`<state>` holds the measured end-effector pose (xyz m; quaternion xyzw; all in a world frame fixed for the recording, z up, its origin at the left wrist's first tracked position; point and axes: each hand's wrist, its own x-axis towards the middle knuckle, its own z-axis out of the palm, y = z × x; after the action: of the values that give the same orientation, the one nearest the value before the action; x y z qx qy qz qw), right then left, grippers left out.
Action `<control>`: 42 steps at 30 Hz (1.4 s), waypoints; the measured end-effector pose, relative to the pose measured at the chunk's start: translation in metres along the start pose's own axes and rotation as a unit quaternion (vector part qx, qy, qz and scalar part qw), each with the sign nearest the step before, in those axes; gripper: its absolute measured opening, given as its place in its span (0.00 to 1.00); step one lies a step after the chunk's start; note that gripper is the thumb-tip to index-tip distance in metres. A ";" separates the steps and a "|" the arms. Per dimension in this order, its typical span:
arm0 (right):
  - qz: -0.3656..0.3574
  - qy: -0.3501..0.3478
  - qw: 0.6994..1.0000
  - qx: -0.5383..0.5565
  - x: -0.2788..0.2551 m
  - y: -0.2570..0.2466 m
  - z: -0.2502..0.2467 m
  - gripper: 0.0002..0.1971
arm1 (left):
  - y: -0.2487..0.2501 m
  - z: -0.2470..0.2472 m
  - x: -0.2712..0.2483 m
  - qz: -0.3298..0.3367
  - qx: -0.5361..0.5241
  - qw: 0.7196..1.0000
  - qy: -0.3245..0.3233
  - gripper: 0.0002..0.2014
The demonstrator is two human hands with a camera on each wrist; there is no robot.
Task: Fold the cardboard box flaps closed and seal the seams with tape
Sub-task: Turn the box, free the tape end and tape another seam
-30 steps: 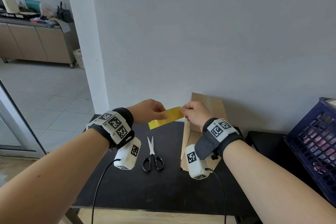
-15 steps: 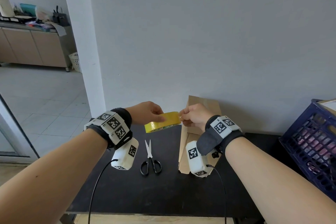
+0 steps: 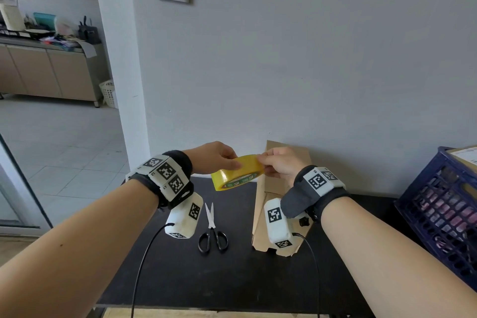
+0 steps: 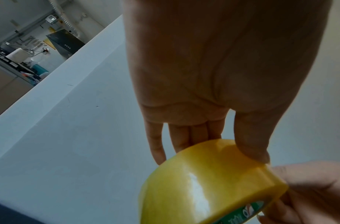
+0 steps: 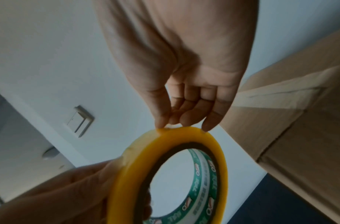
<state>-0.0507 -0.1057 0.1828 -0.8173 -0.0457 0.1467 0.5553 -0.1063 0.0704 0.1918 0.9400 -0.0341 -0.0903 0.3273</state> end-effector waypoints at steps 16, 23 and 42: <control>-0.094 0.114 0.973 -0.177 -0.007 -0.008 -0.013 0.15 | 0.015 -0.001 0.009 -0.009 -0.034 0.999 0.036 0.27; -0.053 0.136 0.981 -0.127 -0.005 -0.004 -0.040 0.13 | 0.006 0.000 0.012 -0.056 -0.102 0.991 0.067 0.24; -0.029 0.200 0.979 -0.033 -0.019 0.032 -0.068 0.11 | 0.022 0.007 0.014 0.002 -0.153 0.987 0.058 0.20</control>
<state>-0.0519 -0.1835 0.1801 -0.8461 0.0383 -0.0375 0.5303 -0.0939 0.0466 0.1979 0.8826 -0.0023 -0.0393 0.4685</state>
